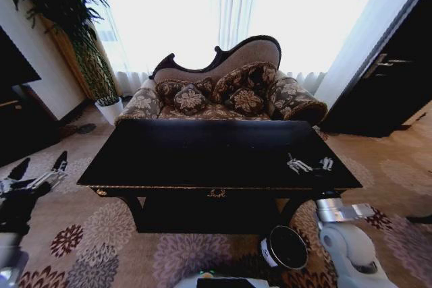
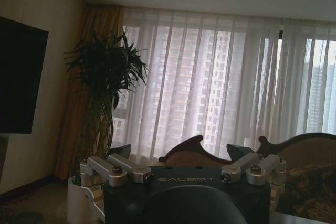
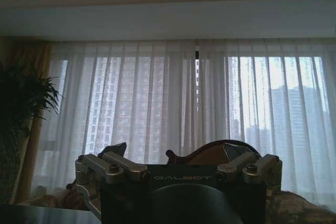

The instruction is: Move to the front of the table and place the trash on the table into the trash bin.

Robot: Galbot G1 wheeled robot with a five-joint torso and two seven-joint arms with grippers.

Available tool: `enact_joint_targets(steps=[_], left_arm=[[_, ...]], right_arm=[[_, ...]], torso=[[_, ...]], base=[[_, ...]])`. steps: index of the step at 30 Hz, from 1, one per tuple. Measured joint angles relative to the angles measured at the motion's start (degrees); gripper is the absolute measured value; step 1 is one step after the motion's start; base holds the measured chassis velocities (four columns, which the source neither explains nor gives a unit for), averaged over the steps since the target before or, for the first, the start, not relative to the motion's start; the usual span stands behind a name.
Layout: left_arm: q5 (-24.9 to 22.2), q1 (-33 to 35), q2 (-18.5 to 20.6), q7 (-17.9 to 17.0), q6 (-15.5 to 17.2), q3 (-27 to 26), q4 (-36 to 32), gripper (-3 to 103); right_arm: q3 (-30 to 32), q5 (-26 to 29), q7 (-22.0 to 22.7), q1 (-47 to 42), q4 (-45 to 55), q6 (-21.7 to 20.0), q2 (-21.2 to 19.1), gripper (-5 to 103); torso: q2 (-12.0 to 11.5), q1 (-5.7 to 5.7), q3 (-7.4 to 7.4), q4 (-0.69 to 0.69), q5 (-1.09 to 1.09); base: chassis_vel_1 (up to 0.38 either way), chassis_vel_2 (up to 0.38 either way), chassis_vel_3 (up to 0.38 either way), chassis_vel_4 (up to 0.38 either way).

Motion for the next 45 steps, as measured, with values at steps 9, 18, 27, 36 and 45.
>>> enact_joint_targets(steps=[9,18,27,36,45], left_arm=[[8.0,-0.8,-5.5,3.6,-0.8,5.3,-2.1,100],[11.6,1.1,-7.7,3.6,-2.3,8.3,-2.8,100],[12.1,2.2,-8.6,3.7,-3.1,8.1,-2.8,100],[15.9,1.9,-9.3,4.9,-4.8,11.3,-2.9,100],[17.3,2.1,-9.4,6.5,-5.4,11.7,-2.9,100]], right_arm=[[-3.5,-2.5,-3.6,-0.3,1.4,3.8,1.5,100],[-6.8,-5.4,-3.6,-0.3,2.4,4.2,4.1,100],[-7.4,-5.2,-3.8,-0.2,1.9,4.4,5.0,100],[-5.1,-1.8,-3.8,-0.7,-0.5,4.8,4.1,100],[-3.0,-0.7,-3.9,0.4,-2.9,4.9,3.4,100]], torso=[[0.0,0.0,0.0,-0.01,-0.01],[0.0,0.01,0.0,0.0,-0.01],[0.0,0.03,0.0,0.0,-0.02],[0.0,-0.01,-0.01,0.0,-0.01],[0.0,0.0,0.0,0.0,0.0]], base=[[0.0,0.0,0.0,0.0],[0.0,0.0,0.0,0.0],[0.055,-0.067,-0.078,0.07],[0.232,-0.225,-0.238,0.217],[0.332,-0.317,-0.312,0.318]])
